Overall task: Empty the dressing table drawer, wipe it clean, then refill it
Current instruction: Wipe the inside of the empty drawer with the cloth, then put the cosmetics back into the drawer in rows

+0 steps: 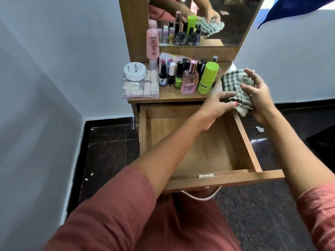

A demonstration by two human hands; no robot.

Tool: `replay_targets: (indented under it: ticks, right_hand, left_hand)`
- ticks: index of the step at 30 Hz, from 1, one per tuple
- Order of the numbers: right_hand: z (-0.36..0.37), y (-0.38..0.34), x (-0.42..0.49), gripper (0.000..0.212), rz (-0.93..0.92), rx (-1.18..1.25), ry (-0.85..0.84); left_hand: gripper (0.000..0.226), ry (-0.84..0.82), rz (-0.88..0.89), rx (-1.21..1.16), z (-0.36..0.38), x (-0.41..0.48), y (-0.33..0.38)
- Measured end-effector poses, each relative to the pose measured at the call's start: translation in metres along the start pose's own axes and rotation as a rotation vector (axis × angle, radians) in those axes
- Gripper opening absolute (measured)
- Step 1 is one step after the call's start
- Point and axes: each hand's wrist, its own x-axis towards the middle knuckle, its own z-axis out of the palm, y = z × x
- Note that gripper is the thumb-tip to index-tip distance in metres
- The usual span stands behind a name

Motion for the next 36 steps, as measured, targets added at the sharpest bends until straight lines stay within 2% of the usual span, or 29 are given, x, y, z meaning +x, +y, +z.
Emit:
replay_targets:
  ticks: [4, 7, 11, 15, 17, 20, 23, 26, 28, 31, 36]
  right_hand:
    - [-0.007, -0.003, 0.046, 0.044, 0.000, -0.230, -0.006]
    - [-0.004, -0.003, 0.073, 0.044, -0.017, -0.368, -0.031]
    - [0.001, 0.007, 0.091, 0.046, -0.043, -0.446, -0.044]
    - [0.004, 0.016, 0.102, 0.048, -0.121, -0.803, -0.037]
    - [0.002, 0.020, 0.106, 0.048, -0.070, -0.982, -0.025]
    - [0.000, 0.017, 0.105, 0.050, 0.058, -1.088, -0.014]
    - [0.000, 0.015, 0.099, 0.053, 0.055, -1.207, -0.006]
    - [0.001, 0.015, 0.089, 0.054, 0.021, -1.228, 0.027]
    - [0.002, 0.015, 0.079, 0.053, -0.016, -1.216, 0.079]
    - [0.003, 0.015, 0.059, 0.042, -0.105, -1.153, 0.181]
    - [0.014, 0.020, 0.017, 0.025, -0.253, -1.038, 0.304]
  left_hand:
    - [0.058, -0.017, 0.020, 0.027, 0.008, 0.026, 0.012]
    - [0.057, -0.031, 0.043, 0.088, 0.012, 0.040, 0.014]
    - [0.061, 0.089, 0.109, 0.251, 0.018, 0.053, 0.008]
    - [0.061, 0.071, 0.120, 0.414, 0.016, 0.055, 0.005]
    - [0.055, 0.059, 0.115, 0.442, 0.014, 0.055, 0.002]
    - [0.046, 0.050, 0.094, 0.456, 0.010, 0.051, 0.002]
    - [0.047, 0.023, 0.065, 0.459, 0.008, 0.042, 0.005]
    - [0.058, 0.020, 0.044, 0.470, 0.006, 0.031, 0.006]
    - [0.056, 0.028, 0.072, 0.465, 0.003, 0.025, 0.004]
    - [0.042, 0.034, 0.085, 0.408, -0.003, 0.007, 0.000]
    - [0.048, 0.113, 0.113, 0.364, -0.018, -0.022, -0.016]
